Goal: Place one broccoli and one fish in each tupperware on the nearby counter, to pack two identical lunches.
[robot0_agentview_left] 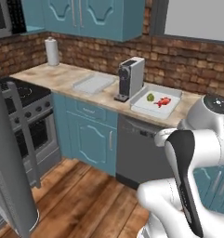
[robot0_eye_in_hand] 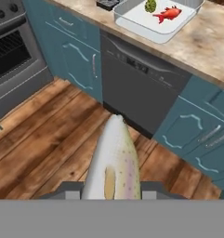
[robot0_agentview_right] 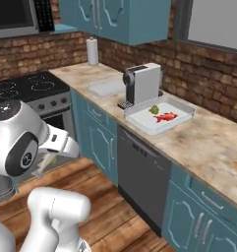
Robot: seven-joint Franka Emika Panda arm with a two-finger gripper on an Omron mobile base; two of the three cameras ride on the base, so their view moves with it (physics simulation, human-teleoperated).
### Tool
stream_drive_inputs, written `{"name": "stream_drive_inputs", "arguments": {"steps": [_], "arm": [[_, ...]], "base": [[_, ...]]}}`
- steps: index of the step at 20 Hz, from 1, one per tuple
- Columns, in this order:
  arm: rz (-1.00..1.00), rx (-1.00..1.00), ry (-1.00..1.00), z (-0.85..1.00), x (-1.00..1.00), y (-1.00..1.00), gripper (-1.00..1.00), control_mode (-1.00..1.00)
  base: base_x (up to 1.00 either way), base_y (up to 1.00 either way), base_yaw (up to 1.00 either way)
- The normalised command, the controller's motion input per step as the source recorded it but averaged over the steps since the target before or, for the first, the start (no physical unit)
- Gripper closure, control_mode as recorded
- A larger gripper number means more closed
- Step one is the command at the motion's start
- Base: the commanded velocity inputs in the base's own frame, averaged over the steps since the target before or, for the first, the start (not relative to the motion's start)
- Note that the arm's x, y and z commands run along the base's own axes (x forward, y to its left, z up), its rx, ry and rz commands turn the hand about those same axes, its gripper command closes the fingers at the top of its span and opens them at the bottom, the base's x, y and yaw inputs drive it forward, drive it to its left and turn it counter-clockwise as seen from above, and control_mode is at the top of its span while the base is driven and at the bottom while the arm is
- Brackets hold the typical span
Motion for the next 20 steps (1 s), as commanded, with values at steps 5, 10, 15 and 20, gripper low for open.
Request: {"name": "stream_drive_inputs", "arguments": {"steps": [5, 10, 15, 20], "arm": [[0.0, 0.0, 0.0, 0.0, 0.0, 0.0, 1.0, 1.0], [0.0, 0.0, 0.0, 0.0, 0.0, 0.0, 1.0, 1.0], [0.0, 0.0, 0.0, 0.0, 0.0, 0.0, 1.0, 1.0], [0.0, 0.0, 0.0, 0.0, 0.0, 0.0, 1.0, 1.0]], "base": [[0.89, 0.01, 0.34], [0.96, 0.0, 0.42], [0.81, 0.0, 0.42], [0.73, -0.13, 0.33]]}}
